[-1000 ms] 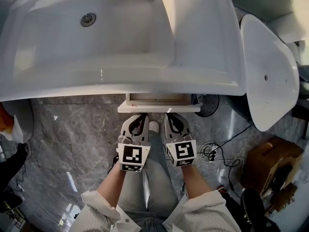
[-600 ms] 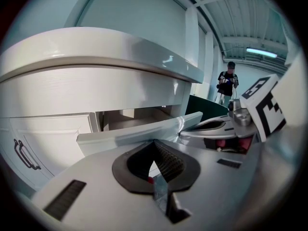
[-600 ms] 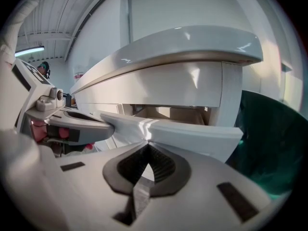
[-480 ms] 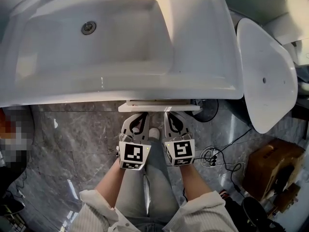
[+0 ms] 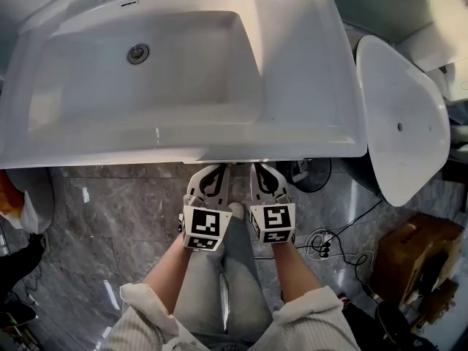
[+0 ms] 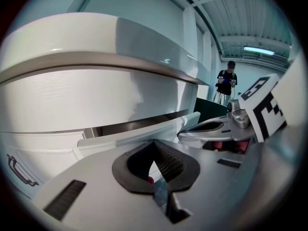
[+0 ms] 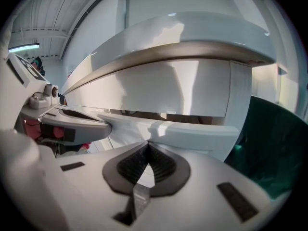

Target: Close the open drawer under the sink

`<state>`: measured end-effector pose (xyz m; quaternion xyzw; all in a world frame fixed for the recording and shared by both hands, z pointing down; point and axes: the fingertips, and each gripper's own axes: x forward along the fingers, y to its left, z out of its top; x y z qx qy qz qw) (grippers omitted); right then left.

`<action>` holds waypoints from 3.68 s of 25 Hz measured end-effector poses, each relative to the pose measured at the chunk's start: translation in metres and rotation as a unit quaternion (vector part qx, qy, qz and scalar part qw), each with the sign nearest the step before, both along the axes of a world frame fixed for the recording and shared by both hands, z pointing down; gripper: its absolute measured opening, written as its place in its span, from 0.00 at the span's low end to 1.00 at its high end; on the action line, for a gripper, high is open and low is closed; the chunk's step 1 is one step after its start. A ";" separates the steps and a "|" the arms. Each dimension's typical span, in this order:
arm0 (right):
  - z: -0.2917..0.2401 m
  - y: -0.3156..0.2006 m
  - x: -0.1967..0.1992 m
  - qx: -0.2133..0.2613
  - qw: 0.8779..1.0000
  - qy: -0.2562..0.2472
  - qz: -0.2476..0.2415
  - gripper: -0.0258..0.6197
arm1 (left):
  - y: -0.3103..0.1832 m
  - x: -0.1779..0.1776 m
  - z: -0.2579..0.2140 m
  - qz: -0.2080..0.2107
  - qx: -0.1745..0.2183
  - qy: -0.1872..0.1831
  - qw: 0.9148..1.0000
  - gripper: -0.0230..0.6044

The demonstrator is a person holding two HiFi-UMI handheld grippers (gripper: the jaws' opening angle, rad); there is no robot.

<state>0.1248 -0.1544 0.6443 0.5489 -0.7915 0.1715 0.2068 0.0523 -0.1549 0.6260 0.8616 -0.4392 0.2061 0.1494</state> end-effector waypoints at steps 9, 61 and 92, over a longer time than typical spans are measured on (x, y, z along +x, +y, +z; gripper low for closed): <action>-0.001 -0.020 0.001 0.008 1.000 0.007 0.006 0.05 | -0.019 0.001 -0.002 0.002 0.007 -0.002 1.000 0.06; -0.300 0.020 -0.008 0.094 0.985 -0.107 -0.102 0.05 | 0.015 0.030 -0.290 -0.001 0.092 0.085 0.992 0.06; -0.459 0.054 -0.014 0.163 0.969 -0.124 -0.138 0.05 | 0.049 0.024 -0.445 0.041 0.156 0.170 0.972 0.06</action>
